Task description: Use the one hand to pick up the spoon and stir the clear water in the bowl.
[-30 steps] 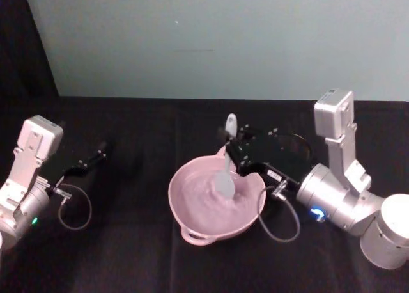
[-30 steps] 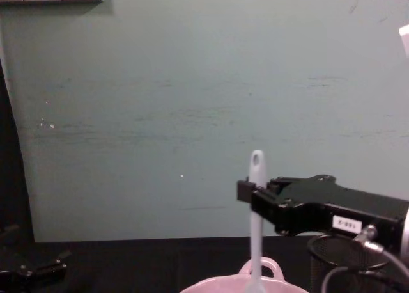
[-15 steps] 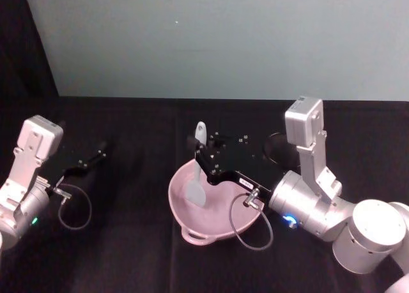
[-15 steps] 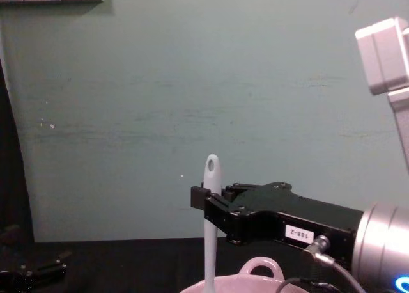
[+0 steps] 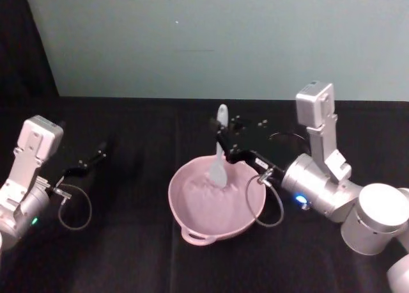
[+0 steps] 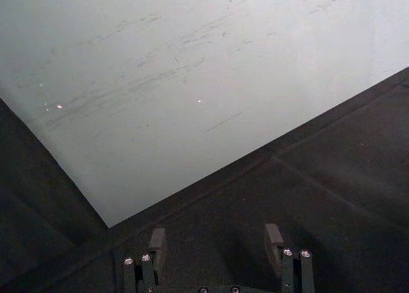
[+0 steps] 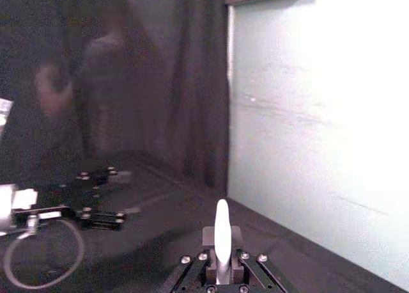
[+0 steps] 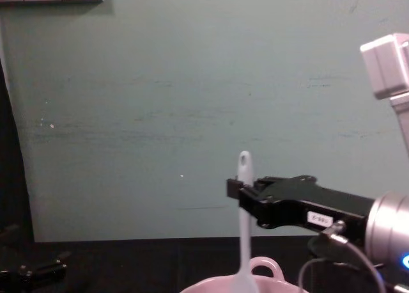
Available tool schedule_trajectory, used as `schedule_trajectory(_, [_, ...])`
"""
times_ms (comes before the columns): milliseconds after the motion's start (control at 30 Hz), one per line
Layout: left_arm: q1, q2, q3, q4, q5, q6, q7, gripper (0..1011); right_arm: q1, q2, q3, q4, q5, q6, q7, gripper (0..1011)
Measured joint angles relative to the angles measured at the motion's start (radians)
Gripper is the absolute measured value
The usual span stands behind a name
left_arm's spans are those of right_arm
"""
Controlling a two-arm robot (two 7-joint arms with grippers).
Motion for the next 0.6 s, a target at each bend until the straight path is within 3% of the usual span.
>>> schedule_trajectory(267, [0.0,0.0,0.0,0.0,0.0,0.0,0.0,1005,-0.028,0.037,0.039,-0.04,-0.003,0.008,-0.01,120])
schedule_trajectory(600, [0.0,0.0,0.0,0.0,0.0,0.0,0.0,1005,-0.089,0.061,0.032,-0.119,-0.011,0.023,0.0,120])
